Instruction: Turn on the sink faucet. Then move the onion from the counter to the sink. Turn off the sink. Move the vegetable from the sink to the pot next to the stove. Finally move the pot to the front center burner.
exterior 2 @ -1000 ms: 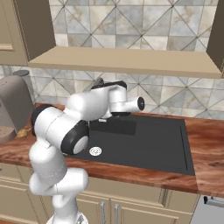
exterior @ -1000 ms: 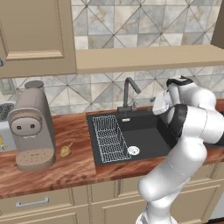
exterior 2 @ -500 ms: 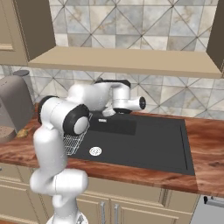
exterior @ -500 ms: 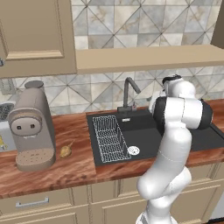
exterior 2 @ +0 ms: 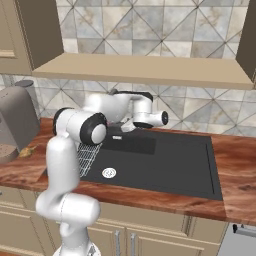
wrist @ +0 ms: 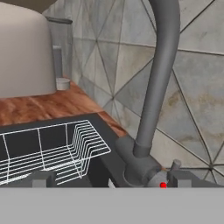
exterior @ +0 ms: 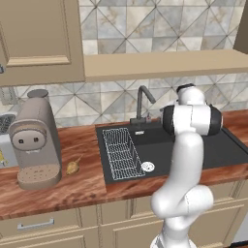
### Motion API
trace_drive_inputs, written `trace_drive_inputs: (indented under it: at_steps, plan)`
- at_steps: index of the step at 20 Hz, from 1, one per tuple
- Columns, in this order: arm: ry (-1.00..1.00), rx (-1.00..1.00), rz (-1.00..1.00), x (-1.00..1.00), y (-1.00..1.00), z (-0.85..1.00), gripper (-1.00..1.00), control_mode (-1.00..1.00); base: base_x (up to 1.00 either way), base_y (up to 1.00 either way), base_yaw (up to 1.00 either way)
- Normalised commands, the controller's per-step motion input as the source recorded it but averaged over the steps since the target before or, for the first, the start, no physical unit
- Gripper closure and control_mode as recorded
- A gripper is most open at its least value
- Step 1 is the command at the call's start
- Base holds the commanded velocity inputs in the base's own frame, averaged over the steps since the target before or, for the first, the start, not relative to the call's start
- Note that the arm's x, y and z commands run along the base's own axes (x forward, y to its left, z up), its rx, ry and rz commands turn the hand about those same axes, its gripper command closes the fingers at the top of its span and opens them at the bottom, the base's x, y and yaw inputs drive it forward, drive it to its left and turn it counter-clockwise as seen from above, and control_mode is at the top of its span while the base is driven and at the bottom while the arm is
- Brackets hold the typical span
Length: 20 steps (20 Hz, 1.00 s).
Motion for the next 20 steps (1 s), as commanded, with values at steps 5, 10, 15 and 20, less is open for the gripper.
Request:
trace_drive_inputs:
  at_steps: [5,10,15,20]
  plan:
    - [0.0,0.0,0.0,0.38,0.0,-0.18,-1.0,-1.0,0.0,0.0,0.0]
    - [0.0,0.0,0.0,0.4,0.01,-0.14,-1.0,-1.0,0.0,0.0,0.0]
    - [0.0,0.0,0.0,0.33,0.03,-0.13,-1.0,-1.0,0.0,0.0,0.0]
    - [0.0,0.0,0.0,0.24,0.11,-0.15,-1.0,-1.0,0.0,0.0,0.0]
